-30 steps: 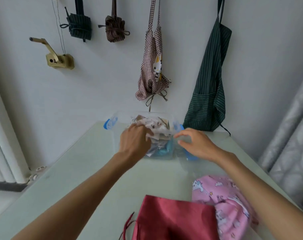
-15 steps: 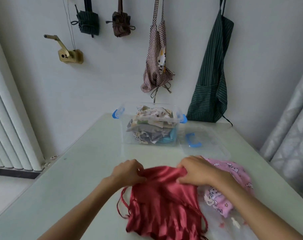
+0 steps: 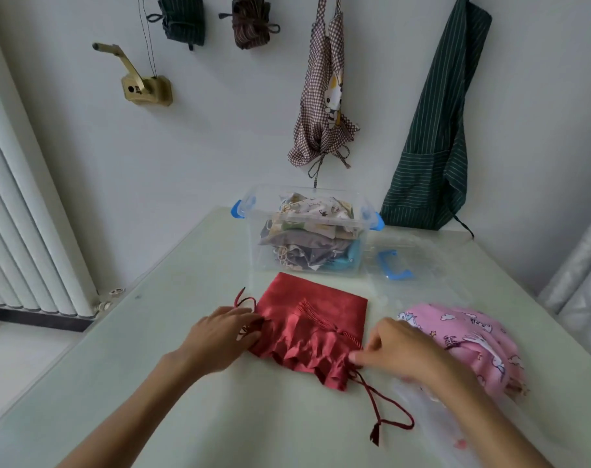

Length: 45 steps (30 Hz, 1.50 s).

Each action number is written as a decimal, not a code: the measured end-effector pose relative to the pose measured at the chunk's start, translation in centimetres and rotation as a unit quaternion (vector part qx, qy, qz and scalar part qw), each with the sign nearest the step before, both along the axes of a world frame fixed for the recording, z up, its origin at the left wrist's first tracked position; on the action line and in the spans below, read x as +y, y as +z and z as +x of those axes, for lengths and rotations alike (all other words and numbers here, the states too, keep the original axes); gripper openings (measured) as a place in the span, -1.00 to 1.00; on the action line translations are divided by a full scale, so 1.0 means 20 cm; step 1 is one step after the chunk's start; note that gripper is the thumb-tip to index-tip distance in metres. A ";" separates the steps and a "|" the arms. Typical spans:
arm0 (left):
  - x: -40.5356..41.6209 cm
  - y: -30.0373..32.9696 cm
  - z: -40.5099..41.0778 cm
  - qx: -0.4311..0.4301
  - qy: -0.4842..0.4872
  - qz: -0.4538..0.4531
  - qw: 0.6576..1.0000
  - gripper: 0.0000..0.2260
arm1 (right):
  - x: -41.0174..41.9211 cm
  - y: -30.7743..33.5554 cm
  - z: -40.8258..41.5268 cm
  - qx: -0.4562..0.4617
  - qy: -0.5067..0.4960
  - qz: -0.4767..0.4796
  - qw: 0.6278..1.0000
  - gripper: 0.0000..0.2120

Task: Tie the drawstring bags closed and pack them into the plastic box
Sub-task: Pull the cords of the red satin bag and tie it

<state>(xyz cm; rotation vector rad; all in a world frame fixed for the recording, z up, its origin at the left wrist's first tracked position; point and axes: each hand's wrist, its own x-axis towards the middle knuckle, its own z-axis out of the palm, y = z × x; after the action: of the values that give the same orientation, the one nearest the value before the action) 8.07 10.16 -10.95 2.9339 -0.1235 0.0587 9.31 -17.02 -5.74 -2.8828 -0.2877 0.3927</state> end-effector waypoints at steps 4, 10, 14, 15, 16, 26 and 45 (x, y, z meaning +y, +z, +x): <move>-0.03 -0.06 -0.07 -0.051 0.087 -0.095 0.990 -0.64 | -0.02 -0.04 -0.10 0.036 0.013 -0.033 0.999 -0.70; 0.10 -0.03 -0.14 0.011 0.087 -0.229 0.969 -0.53 | -0.03 -0.10 -0.12 -0.071 -0.008 0.043 0.997 -0.80; 0.12 -0.01 -0.15 0.013 0.101 -0.077 0.992 -0.63 | -0.02 -0.06 -0.07 -0.058 -0.044 0.254 0.965 -0.79; 0.11 0.00 -0.15 -0.002 0.109 -0.073 0.991 -0.68 | -0.02 -0.04 -0.06 -0.054 -0.055 0.285 0.955 -0.80; 0.10 0.01 -0.14 -0.021 0.121 -0.072 0.990 -0.74 | -0.03 -0.02 -0.05 -0.064 -0.060 0.295 0.952 -0.82; 0.18 0.03 -0.13 -0.098 0.222 -0.015 0.970 -0.87 | -0.26 0.17 0.10 -0.246 -0.066 0.014 0.967 -0.86; 0.01 0.17 -0.10 -0.079 0.063 -0.044 0.994 -0.75 | -0.18 0.19 0.02 -0.254 0.004 0.014 0.967 -0.81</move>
<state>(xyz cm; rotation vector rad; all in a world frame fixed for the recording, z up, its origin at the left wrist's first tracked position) 6.17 10.37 -7.64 2.8431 0.0398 0.3091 9.78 -20.69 -1.84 -2.9081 -0.3787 -0.3572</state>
